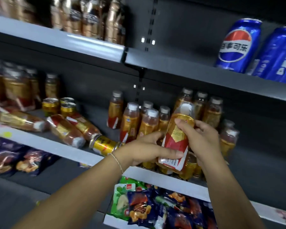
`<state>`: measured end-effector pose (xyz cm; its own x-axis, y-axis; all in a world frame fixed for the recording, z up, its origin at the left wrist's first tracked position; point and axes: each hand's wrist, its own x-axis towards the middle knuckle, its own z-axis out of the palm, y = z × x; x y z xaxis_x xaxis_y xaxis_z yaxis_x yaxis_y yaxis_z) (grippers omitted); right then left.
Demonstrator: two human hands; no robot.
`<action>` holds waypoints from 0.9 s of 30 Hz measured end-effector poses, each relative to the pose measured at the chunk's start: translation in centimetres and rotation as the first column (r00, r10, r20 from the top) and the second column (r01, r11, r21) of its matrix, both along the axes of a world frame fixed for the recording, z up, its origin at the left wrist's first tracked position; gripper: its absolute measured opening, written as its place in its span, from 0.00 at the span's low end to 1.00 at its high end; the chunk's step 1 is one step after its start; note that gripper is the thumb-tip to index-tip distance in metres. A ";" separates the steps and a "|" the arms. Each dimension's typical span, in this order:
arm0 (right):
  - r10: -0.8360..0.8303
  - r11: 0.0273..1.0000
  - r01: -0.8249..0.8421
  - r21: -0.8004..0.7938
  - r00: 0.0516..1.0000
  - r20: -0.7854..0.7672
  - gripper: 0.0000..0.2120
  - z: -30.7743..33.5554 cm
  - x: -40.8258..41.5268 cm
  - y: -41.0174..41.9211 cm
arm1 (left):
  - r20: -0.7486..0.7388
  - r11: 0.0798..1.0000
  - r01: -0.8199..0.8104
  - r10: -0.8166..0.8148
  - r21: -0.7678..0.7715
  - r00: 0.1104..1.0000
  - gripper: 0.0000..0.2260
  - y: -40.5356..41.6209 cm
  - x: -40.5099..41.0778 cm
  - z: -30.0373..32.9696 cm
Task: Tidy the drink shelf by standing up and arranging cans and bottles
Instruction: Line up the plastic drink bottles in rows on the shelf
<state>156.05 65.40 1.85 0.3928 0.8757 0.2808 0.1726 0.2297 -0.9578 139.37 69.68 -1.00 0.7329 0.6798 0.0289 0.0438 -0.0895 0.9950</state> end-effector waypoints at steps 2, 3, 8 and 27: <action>0.049 0.999 -0.049 -0.022 0.999 0.003 0.16 -0.2 -3.8 0.9 | 0.016 0.999 -0.052 0.052 -0.002 0.999 0.28 0.2 -4.1 -0.1; 0.071 0.997 -0.071 -0.033 0.997 0.003 0.17 -0.4 -5.7 1.4 | 0.022 0.997 -0.077 0.077 -0.008 0.997 0.29 0.3 -6.2 -0.1; 0.178 0.982 -0.178 -0.068 0.984 0.002 0.18 -0.7 -15.3 3.9 | -0.002 0.977 -0.212 0.212 -0.011 0.977 0.29 0.2 -16.3 -0.1; 0.605 0.780 -0.576 -0.246 0.794 0.062 0.24 -2.2 -42.9 13.5 | -0.044 0.803 -0.596 0.595 -0.008 0.802 0.27 1.7 -42.9 -2.5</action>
